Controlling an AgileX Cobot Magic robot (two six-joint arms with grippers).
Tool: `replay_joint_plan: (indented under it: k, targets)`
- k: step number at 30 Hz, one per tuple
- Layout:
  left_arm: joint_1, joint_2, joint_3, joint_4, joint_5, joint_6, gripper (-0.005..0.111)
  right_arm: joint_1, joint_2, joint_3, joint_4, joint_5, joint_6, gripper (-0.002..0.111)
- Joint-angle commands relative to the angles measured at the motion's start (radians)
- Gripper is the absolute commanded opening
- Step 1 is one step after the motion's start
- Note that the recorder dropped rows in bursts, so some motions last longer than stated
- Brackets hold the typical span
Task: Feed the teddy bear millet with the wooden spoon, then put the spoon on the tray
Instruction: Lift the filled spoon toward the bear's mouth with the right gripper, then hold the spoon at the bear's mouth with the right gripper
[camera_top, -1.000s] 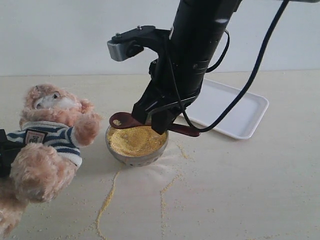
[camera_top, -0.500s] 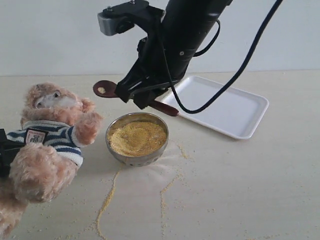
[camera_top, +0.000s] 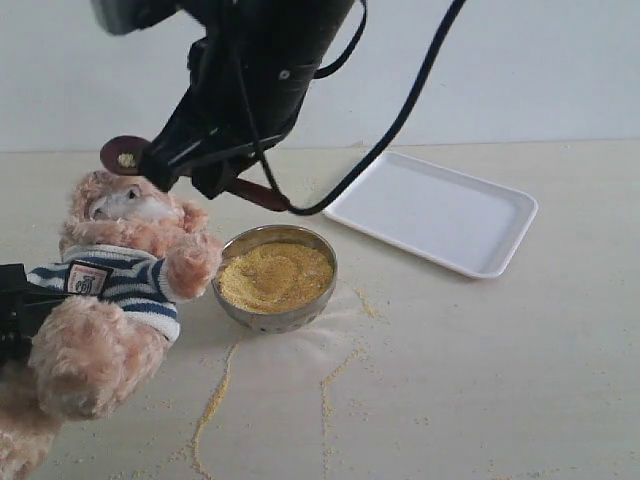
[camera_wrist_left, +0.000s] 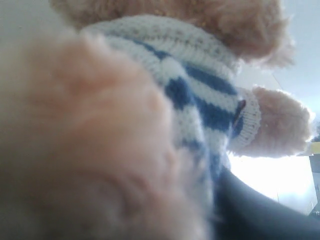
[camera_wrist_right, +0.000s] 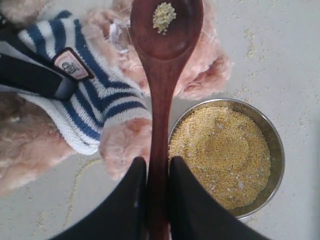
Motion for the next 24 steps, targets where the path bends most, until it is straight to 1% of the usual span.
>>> replay_joint_plan:
  k: [1,8,18,24]
  targets:
    - [-0.006,-0.002,-0.004,-0.005,0.011,0.008,0.005,0.067,0.019,-0.006,-0.205,-0.025,0.065,0.0]
    - [-0.006,-0.002,-0.004,-0.005,0.011,0.008,0.005,0.132,0.024,-0.006,-0.344,-0.085,0.074,0.0]
    - [-0.006,-0.002,-0.004,-0.005,0.011,0.012,0.005,0.202,0.08,-0.006,-0.558,-0.031,0.09,0.0]
    - [-0.006,-0.002,-0.004,-0.005,0.011,0.012,0.005,0.271,0.113,-0.006,-0.751,-0.056,0.164,0.0]
